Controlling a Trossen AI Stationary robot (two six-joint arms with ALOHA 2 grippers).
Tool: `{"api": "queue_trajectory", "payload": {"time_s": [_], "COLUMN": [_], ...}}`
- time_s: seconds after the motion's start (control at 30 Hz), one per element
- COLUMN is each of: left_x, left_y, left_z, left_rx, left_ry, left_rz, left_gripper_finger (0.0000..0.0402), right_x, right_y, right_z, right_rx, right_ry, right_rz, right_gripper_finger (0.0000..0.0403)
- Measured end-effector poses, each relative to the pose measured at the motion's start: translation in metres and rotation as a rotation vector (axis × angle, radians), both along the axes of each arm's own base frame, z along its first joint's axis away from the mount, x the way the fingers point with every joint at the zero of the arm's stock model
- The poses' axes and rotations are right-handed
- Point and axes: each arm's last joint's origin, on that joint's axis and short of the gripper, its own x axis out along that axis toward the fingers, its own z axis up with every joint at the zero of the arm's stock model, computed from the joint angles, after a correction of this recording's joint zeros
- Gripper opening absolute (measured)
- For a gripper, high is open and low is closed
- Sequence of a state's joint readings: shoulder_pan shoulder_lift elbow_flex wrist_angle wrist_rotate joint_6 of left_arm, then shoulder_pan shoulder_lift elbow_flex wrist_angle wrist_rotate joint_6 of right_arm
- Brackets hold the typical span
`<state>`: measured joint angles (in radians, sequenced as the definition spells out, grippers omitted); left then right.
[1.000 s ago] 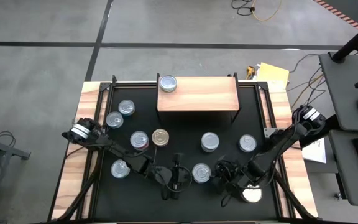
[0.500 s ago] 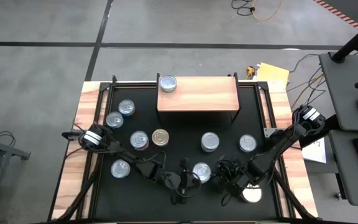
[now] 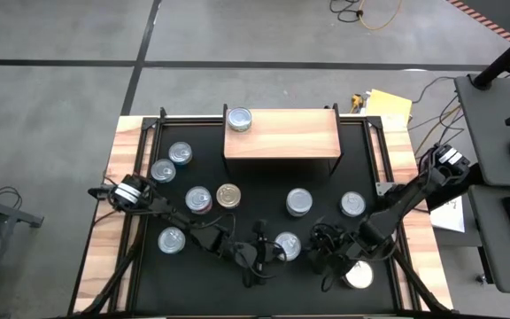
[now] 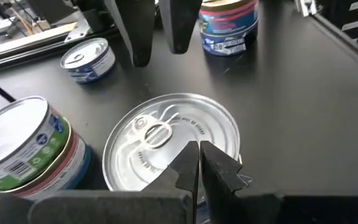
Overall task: Stack canned seafood by type on shelf
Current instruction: Put the blue tuna can on the shelf
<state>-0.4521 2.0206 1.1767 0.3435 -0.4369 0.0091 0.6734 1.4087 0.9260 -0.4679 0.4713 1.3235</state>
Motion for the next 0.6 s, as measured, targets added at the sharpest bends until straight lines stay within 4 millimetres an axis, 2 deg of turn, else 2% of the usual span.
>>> {"api": "queue_trajectory", "payload": {"time_s": [0.33,0.6], "left_x": [-0.005,-0.006], "left_y": [0.004,0.004], "left_z": [0.0,-0.002], "left_rx": [-0.017,-0.04], "left_ry": [0.051,0.053], "left_rz": [0.03,0.042], "left_gripper_finger": [0.0,0.0], "right_x": [0.005,0.008], "right_y": [-0.003,-0.004], "right_z": [-0.007,-0.014], "right_rx": [-0.011,0.044], "right_ry": [-0.005,-0.064], "right_rz": [0.001,-0.021], "right_gripper_finger": [0.0201,0.0201]}}
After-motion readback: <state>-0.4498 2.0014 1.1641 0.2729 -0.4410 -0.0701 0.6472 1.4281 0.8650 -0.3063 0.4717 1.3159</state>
